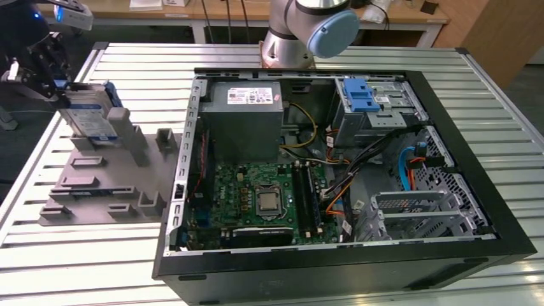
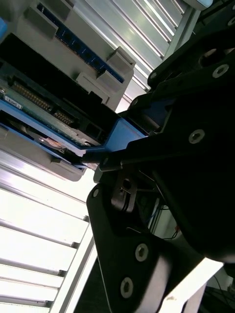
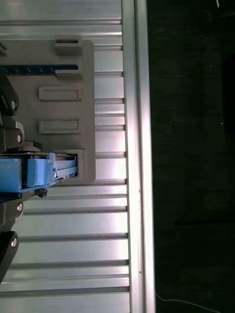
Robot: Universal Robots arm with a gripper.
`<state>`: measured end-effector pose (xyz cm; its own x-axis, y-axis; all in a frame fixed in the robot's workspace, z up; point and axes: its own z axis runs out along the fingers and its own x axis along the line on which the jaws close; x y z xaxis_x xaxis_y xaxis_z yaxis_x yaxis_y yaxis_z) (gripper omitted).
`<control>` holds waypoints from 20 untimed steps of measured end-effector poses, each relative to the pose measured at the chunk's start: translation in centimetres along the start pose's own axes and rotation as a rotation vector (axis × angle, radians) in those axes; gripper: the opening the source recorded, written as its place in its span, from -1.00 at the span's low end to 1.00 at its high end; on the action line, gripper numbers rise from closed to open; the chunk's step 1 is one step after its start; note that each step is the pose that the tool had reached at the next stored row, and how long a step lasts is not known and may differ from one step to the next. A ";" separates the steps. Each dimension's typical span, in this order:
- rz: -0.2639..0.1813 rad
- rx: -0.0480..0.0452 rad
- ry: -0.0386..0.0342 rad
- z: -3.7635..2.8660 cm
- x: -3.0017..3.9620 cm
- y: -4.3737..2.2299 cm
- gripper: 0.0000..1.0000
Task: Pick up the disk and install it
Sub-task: 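Pick up the disk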
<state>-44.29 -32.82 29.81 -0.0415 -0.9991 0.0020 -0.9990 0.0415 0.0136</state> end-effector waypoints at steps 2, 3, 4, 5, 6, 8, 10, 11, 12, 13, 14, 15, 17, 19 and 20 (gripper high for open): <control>0.000 0.0000 0.0000 -0.24 0.00 0.00 -0.27; 0.000 0.0000 0.0000 -0.34 0.00 0.00 -0.27; 0.000 0.0000 0.0000 -0.43 0.00 0.01 -0.27; 0.000 0.0000 0.0000 -0.51 0.00 0.01 -0.27; 0.000 -0.0001 0.0000 -0.60 0.00 0.01 -0.27; 0.000 -0.0001 0.0000 -0.81 0.00 0.01 -0.27; 0.000 0.0000 0.0000 -1.01 0.00 0.02 -0.27; 0.000 0.0000 0.0000 -1.09 0.00 0.02 -0.27; 0.000 0.0002 -0.0001 -1.11 0.00 0.02 -0.27; 0.000 0.0002 -0.0001 -1.12 0.00 0.01 -0.27; 0.000 0.0000 -0.0001 -1.13 0.00 0.02 -0.27; 0.000 0.0000 0.0000 -1.13 0.00 0.01 -0.27; 0.000 0.0000 0.0000 -1.16 0.00 0.02 -0.27; 0.000 -0.0004 0.0002 -1.26 0.00 0.02 -0.27; 0.000 -0.0001 0.0000 -1.29 0.00 0.02 -0.27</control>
<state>-44.29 -32.82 31.10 -0.0415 -0.9991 0.0021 -0.9990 0.0415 0.0136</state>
